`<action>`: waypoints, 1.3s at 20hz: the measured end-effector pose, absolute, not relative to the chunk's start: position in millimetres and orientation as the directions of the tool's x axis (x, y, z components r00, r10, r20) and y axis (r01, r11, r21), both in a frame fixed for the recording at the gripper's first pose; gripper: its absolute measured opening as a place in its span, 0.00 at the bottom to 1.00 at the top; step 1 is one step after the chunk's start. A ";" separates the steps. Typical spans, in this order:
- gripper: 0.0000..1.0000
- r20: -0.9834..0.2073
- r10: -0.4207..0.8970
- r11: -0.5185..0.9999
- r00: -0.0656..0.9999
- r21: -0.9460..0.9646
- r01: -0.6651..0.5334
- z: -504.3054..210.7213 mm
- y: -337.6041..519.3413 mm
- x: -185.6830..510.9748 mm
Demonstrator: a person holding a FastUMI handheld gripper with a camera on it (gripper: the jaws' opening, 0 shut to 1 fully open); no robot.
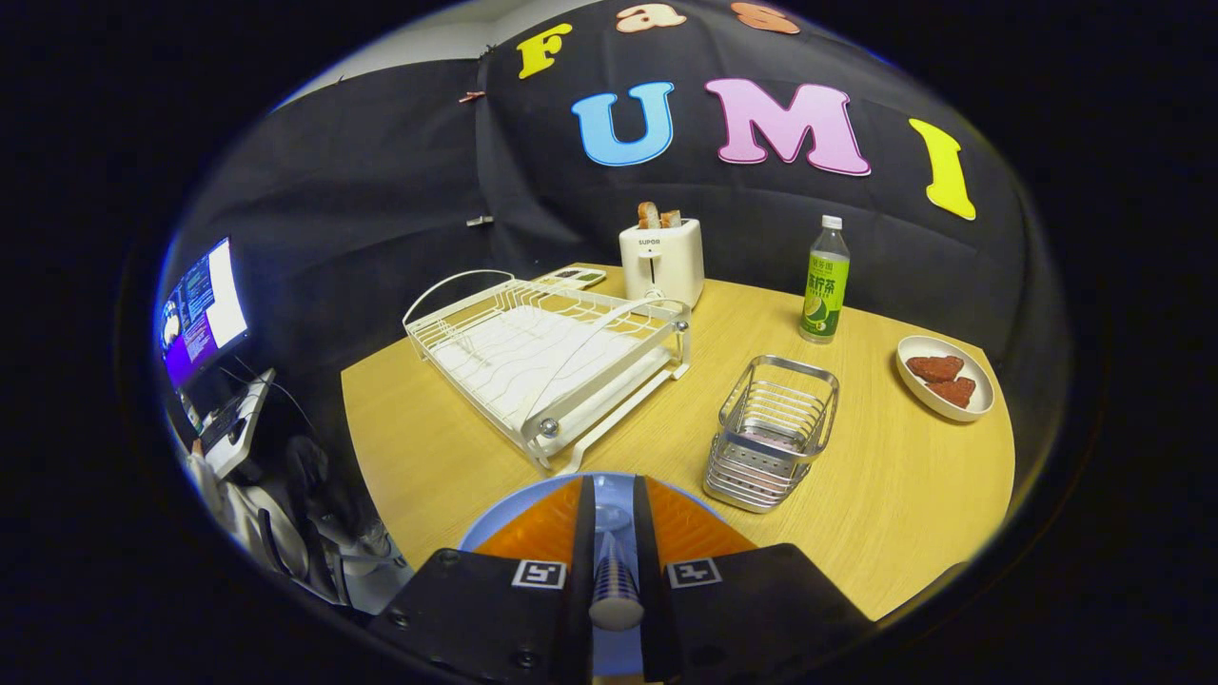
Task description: Take the plate from the dish rack, then take the spoon from the basket and place it into the plate.
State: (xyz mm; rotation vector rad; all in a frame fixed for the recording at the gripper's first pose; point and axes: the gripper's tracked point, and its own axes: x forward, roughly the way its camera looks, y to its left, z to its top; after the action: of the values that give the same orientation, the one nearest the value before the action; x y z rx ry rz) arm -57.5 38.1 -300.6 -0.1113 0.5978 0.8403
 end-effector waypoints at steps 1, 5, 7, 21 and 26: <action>0.25 -0.545 0.663 0.673 0.512 0.136 -0.727 -301.8 37.5 -57.5; 0.85 -0.552 0.660 0.681 0.510 0.153 -0.716 -294.6 35.4 -54.7; 0.96 -0.543 0.652 0.696 0.530 0.149 -0.703 -283.6 31.5 -50.0; 0.98 -0.233 0.332 0.942 0.914 0.035 -0.333 -66.9 -29.4 13.9; 0.98 -0.107 0.165 0.986 0.981 -0.019 -0.168 -7.2 -54.8 -4.9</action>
State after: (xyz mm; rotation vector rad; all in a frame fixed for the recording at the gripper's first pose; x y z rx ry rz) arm -4.9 -54.8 -7.2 -0.0283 0.1053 0.1674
